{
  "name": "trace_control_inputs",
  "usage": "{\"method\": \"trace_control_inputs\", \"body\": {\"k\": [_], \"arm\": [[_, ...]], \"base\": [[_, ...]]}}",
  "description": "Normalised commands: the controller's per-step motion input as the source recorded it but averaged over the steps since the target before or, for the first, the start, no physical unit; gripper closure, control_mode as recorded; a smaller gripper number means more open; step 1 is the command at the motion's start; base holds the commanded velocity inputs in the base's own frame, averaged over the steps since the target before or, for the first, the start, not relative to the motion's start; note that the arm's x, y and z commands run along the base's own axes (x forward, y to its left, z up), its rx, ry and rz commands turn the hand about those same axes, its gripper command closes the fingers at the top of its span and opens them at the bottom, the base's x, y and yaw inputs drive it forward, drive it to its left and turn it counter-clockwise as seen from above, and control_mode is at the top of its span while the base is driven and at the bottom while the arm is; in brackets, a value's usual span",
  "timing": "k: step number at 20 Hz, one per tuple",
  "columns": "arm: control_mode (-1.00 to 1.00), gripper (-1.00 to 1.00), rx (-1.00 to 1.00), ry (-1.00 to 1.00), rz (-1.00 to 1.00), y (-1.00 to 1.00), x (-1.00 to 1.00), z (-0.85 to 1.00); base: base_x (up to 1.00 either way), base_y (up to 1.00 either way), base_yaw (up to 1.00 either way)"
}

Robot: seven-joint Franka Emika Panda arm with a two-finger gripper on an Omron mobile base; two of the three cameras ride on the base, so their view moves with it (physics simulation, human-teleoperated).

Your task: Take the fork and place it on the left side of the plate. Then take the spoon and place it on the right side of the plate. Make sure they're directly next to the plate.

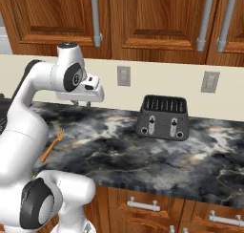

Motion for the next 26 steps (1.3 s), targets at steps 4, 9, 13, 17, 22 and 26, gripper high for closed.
{"method": "trace_control_inputs", "body": {"k": [4,9,13,17,22,26], "arm": [[-1.0,-1.0,-0.01,0.0,0.04,0.36,-0.42,-0.32],[-1.0,-1.0,0.0,0.0,0.1,0.83,-0.41,-0.82],[-1.0,-1.0,0.0,0.04,0.02,1.0,0.0,-0.73],[-1.0,-1.0,0.0,0.11,0.0,0.98,0.07,-0.75],[-1.0,-1.0,-0.02,0.14,-0.01,0.42,0.22,-0.59],[-1.0,-1.0,-0.05,0.04,-0.03,0.26,0.42,-0.37]], "base": [[0.0,0.0,0.0],[0.0,0.0,0.0],[0.0,0.0,0.0],[0.0,0.0,0.0],[0.0,0.0,0.0],[0.0,0.0,0.0]]}}
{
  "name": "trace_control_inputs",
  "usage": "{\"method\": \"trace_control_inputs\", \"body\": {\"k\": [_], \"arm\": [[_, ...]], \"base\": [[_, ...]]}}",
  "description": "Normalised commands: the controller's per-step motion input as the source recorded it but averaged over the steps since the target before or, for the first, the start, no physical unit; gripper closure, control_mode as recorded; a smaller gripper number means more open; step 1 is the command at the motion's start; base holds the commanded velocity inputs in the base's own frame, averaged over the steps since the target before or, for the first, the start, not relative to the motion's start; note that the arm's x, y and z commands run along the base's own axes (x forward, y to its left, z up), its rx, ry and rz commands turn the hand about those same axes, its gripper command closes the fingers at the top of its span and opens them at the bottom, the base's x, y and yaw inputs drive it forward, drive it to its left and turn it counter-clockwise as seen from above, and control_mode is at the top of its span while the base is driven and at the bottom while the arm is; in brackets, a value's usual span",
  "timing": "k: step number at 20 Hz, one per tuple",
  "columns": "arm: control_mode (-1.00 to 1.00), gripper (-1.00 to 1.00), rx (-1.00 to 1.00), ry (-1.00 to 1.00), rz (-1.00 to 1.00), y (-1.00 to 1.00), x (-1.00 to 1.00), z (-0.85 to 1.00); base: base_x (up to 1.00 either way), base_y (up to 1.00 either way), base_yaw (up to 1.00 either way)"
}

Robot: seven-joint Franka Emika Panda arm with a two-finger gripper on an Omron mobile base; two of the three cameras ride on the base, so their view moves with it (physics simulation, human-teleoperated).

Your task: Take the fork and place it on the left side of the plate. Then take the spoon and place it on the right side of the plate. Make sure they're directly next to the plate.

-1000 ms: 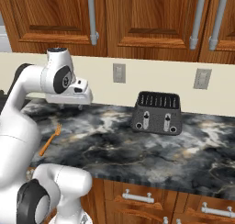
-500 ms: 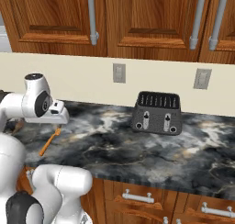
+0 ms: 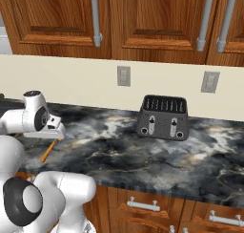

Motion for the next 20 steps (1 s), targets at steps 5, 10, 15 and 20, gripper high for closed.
{"method": "trace_control_inputs", "body": {"k": [5,10,15,20], "arm": [[-1.0,-1.0,-0.04,0.07,-0.06,0.27,0.34,-0.34],[-1.0,-1.0,0.0,0.04,-0.09,0.0,0.03,-0.41],[-1.0,-1.0,0.0,0.01,-0.08,0.0,0.06,-0.34],[-1.0,-1.0,0.0,0.01,-0.1,0.05,0.12,-0.25]], "base": [[0.0,0.0,0.0],[0.0,0.0,0.0],[0.0,0.0,0.0],[0.0,0.0,0.0]]}}
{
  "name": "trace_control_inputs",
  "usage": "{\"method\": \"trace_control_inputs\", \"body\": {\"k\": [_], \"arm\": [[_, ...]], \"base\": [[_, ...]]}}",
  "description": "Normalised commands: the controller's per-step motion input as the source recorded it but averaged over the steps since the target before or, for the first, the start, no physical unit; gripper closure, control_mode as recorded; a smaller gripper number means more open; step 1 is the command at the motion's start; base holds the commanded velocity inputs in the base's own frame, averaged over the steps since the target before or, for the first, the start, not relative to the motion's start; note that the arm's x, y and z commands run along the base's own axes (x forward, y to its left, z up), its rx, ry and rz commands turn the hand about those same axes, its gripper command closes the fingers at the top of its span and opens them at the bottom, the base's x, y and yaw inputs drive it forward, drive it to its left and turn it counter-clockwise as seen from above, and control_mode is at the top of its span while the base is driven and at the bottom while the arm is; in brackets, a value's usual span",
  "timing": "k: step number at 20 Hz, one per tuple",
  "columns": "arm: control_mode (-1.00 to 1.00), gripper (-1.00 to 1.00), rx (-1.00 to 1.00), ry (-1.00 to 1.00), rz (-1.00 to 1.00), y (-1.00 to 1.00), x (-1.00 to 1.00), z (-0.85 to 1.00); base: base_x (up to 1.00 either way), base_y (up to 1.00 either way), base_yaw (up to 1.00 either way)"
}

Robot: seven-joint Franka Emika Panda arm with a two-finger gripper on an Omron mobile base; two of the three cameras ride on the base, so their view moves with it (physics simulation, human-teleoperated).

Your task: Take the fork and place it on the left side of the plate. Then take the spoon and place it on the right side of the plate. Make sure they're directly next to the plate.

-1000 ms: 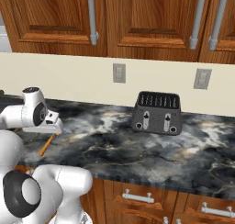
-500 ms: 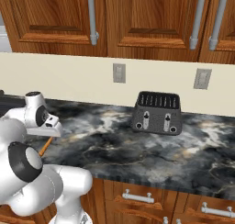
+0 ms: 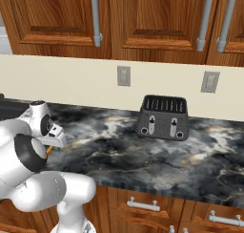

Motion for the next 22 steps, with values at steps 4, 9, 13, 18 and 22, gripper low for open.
{"method": "trace_control_inputs", "body": {"k": [4,9,13,18,22], "arm": [[-1.0,-1.0,0.0,0.0,-0.09,0.08,0.04,-0.23],[-1.0,-1.0,0.0,0.0,-0.07,0.06,0.01,-0.23],[-1.0,-1.0,0.0,0.0,-0.01,0.03,0.01,-0.26],[-1.0,-1.0,0.0,0.03,0.0,0.09,0.11,-0.3],[-1.0,1.0,0.0,0.07,0.06,0.16,0.17,-0.35]], "base": [[0.0,0.0,0.0],[0.0,0.0,0.0],[0.0,0.0,0.0],[0.0,0.0,0.0],[0.0,0.0,0.0]]}}
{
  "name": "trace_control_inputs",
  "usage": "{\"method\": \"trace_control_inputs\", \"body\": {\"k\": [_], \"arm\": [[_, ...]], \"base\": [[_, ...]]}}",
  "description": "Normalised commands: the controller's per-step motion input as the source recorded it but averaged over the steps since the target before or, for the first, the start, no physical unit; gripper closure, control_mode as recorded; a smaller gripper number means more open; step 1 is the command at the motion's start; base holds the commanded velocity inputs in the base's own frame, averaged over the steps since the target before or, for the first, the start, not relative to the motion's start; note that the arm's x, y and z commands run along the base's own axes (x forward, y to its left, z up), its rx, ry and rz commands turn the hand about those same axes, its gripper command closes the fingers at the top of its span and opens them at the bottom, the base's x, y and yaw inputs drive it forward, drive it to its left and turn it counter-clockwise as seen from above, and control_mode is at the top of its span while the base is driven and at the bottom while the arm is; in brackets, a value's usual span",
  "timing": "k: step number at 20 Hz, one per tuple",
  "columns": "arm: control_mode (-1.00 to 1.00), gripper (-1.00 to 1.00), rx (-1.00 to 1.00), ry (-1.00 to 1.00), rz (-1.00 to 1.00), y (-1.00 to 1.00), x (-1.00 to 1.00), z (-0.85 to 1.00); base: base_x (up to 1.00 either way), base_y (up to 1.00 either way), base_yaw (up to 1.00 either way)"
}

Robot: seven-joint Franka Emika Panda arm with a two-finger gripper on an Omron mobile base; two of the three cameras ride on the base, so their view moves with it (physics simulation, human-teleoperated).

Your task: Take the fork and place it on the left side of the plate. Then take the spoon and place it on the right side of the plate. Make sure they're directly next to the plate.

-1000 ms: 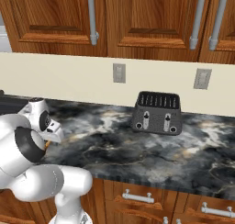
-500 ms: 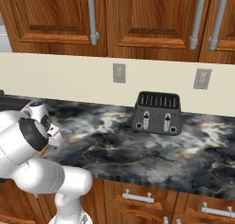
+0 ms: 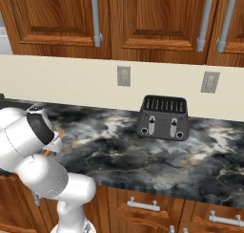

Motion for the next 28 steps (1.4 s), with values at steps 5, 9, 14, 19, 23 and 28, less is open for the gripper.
{"method": "trace_control_inputs", "body": {"k": [5,9,14,19,23,28], "arm": [[-1.0,1.0,0.0,0.03,0.07,0.06,0.03,-0.29],[-1.0,1.0,0.07,-0.08,0.01,-0.05,-0.19,-0.06],[-1.0,1.0,0.08,-0.23,-0.01,-0.38,-0.62,0.27],[-1.0,1.0,0.11,-0.28,-0.05,-0.44,-0.24,0.77],[-1.0,1.0,0.09,-0.27,-0.04,-0.47,-0.02,0.98],[-1.0,1.0,0.03,-0.15,0.0,-0.39,-0.07,0.87]], "base": [[0.0,0.0,0.0],[0.0,0.0,0.0],[0.0,0.0,0.0],[0.0,0.0,0.0],[0.0,0.0,0.0],[0.0,0.0,0.0]]}}
